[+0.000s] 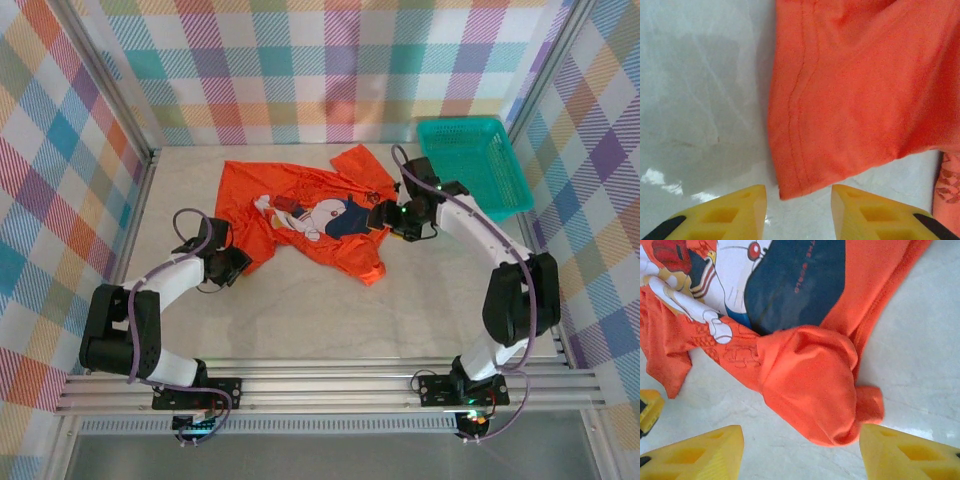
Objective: Fold the inside-out t-shirt
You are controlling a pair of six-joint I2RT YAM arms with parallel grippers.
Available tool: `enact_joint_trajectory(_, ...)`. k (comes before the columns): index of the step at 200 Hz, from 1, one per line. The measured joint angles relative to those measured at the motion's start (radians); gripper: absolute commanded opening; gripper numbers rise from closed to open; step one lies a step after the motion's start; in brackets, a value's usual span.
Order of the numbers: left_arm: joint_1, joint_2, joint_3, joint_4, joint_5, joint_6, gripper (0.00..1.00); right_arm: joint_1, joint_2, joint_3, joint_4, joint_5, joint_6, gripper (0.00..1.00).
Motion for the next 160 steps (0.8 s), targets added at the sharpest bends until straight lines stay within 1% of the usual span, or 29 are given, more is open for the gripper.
enact_joint_trajectory(30, -0.01, 0.053, 0.002, 0.034, -0.004, -0.024, 0.38, 0.0, -0.013, -0.016, 0.0, 0.001, -0.001, 0.63)
enact_joint_trajectory(59, -0.024, 0.09, 0.024, 0.024, -0.022, -0.038, 0.37, 0.0, -0.013, -0.017, 0.001, 0.005, -0.002, 0.63)
enact_joint_trajectory(63, -0.027, 0.094, 0.028, 0.027, -0.027, -0.039, 0.34, 0.0, -0.013, -0.017, 0.001, 0.005, -0.002, 0.62)
enact_joint_trajectory(69, -0.032, 0.102, 0.035, 0.029, -0.029, -0.04, 0.27, 0.0, -0.013, -0.018, 0.001, 0.006, -0.002, 0.62)
enact_joint_trajectory(88, -0.04, 0.131, 0.051, 0.02, -0.047, -0.04, 0.0, 0.0, -0.02, -0.047, 0.017, 0.007, -0.002, 0.6)
enact_joint_trajectory(113, -0.041, 0.147, 0.09, -0.009, -0.055, -0.036, 0.0, 0.0, -0.055, -0.164, 0.039, 0.007, -0.003, 0.56)
enact_joint_trajectory(136, -0.042, 0.146, 0.146, -0.056, -0.067, -0.016, 0.0, 0.0, -0.072, -0.288, 0.064, -0.008, -0.002, 0.56)
enact_joint_trajectory(160, -0.042, 0.085, 0.21, -0.14, -0.111, 0.021, 0.0, 0.0, -0.071, -0.388, 0.113, -0.039, 0.002, 0.56)
